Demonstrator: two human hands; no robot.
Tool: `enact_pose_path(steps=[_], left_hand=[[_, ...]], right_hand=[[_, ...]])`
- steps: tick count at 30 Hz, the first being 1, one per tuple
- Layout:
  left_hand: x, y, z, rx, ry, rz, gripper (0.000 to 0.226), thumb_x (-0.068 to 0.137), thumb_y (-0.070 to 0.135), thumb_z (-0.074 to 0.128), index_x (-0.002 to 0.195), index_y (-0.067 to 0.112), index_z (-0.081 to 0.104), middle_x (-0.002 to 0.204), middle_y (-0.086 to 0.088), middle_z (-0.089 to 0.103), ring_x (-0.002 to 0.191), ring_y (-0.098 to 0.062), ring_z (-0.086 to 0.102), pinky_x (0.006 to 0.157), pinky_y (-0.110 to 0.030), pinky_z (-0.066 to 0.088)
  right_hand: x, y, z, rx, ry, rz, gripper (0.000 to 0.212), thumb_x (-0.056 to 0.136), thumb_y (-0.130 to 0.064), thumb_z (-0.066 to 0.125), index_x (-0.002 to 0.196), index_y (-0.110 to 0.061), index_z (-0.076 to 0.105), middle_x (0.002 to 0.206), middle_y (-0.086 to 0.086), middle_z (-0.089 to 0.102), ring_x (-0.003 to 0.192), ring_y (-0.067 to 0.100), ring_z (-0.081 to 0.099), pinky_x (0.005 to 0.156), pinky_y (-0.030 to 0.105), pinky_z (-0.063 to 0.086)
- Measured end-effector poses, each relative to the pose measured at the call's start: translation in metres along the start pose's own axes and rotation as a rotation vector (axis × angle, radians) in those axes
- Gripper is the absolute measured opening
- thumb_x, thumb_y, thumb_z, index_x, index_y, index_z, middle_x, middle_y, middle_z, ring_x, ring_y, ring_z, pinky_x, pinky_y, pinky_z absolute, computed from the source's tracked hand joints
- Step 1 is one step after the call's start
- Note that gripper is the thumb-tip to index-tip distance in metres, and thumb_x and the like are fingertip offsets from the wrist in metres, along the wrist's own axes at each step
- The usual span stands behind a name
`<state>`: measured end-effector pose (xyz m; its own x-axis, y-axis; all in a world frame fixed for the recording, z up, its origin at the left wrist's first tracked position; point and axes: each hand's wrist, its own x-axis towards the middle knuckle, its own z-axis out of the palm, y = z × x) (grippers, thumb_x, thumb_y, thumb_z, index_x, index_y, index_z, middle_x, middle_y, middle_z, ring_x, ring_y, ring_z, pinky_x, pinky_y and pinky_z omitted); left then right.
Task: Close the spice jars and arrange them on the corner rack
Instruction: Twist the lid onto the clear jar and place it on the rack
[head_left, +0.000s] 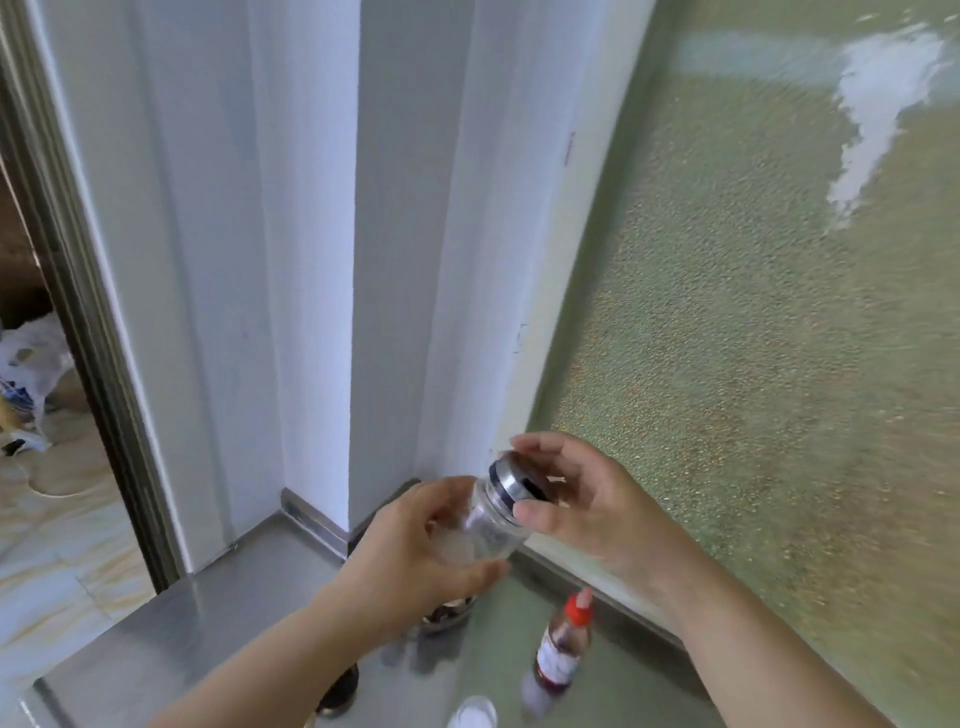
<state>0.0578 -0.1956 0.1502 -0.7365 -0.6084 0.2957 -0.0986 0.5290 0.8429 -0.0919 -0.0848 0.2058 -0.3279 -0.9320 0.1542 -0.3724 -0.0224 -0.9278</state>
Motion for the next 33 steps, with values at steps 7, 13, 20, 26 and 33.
enact_pose_path(steps=[7,13,20,26,33], left_hand=[[0.005,0.036,0.011,0.098,-0.061,0.111,0.065,0.051,0.046,0.078,0.111,0.042,0.054,0.093,0.022,0.059,0.091,0.011,0.052,0.07,0.002,0.037],[0.012,0.067,0.018,0.184,-0.098,0.261,0.067,0.053,0.044,0.078,0.113,0.049,0.049,0.094,0.022,0.053,0.094,0.004,0.047,0.077,-0.004,0.038],[0.006,0.081,0.035,0.172,-0.078,0.346,0.068,0.049,0.057,0.065,0.114,0.046,0.048,0.097,0.019,0.054,0.094,0.006,0.045,0.082,-0.008,0.038],[-0.006,0.072,0.039,0.19,-0.052,0.33,0.069,0.051,0.057,0.071,0.116,0.04,0.055,0.092,0.022,0.055,0.088,0.003,0.05,0.078,-0.012,0.043],[-0.014,0.073,0.036,0.2,0.007,0.361,0.064,0.053,0.055,0.07,0.114,0.041,0.053,0.094,0.021,0.055,0.086,0.002,0.049,0.075,-0.006,0.039]], right_hand=[[-0.036,-0.041,-0.05,-0.405,-0.083,0.05,0.054,0.067,-0.021,0.082,0.112,-0.038,0.06,0.108,-0.01,0.068,0.099,-0.002,0.063,0.092,0.022,0.05],[-0.053,-0.061,-0.065,-0.618,0.007,0.054,0.042,0.064,-0.04,0.08,0.104,-0.034,0.065,0.098,-0.011,0.071,0.089,0.0,0.066,0.087,0.028,0.054],[-0.065,-0.065,-0.07,-0.587,0.0,0.223,0.054,0.082,-0.058,0.054,0.082,-0.005,0.065,0.069,0.009,0.073,0.06,0.016,0.071,0.061,0.029,0.056],[-0.079,-0.061,-0.072,-0.555,-0.175,0.282,0.073,0.071,-0.071,0.047,0.135,-0.039,0.038,0.11,-0.004,0.066,0.085,0.014,0.07,0.081,0.035,0.057],[-0.079,-0.06,-0.065,-0.593,-0.128,0.067,0.034,0.077,-0.042,0.069,0.109,-0.035,0.058,0.097,-0.011,0.066,0.065,-0.003,0.067,0.063,0.012,0.05]])
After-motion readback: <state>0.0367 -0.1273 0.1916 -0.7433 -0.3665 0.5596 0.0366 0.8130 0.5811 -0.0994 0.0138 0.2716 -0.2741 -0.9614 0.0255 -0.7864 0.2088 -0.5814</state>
